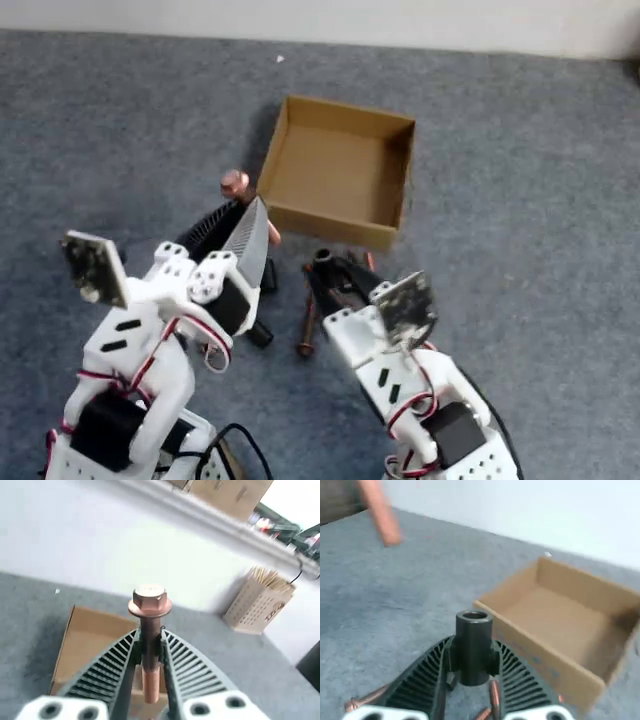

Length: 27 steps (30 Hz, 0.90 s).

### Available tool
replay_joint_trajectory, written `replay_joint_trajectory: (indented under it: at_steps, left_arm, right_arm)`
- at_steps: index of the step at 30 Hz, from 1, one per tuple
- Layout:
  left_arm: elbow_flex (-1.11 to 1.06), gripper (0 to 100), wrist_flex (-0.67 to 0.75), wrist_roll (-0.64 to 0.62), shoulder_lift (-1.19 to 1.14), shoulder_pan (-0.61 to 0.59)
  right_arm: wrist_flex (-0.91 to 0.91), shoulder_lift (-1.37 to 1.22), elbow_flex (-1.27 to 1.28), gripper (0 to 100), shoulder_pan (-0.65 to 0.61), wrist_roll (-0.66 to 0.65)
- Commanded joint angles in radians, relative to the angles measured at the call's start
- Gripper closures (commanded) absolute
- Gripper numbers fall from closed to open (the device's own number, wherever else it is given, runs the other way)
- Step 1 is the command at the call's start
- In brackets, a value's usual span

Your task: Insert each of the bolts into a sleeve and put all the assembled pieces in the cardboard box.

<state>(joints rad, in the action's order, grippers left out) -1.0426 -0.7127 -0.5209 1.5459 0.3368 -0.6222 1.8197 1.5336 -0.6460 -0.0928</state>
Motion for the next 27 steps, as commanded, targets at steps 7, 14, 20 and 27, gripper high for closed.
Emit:
replay_joint_trajectory:
  at_steps: [7, 14, 20, 27]
  left_arm:
    - [-0.108, 99, 0.106, 0.118, 0.104, 0.137]
    - [-0.124, 99, 0.107, 0.121, 0.094, 0.14]
    - [-0.271, 99, 0.253, 0.123, 0.097, 0.139]
    - [-0.3, 99, 0.278, 0.123, 0.104, 0.148]
  right_arm:
    - [0.217, 0.015, 0.111, 99.5, -0.058, -0.11]
    - [0.305, 0.015, 0.173, 99.5, -0.053, -0.112]
    - [0.332, 0.015, 0.171, 99.5, -0.053, -0.112]
    - [0.332, 0.015, 0.176, 99.5, -0.01, -0.11]
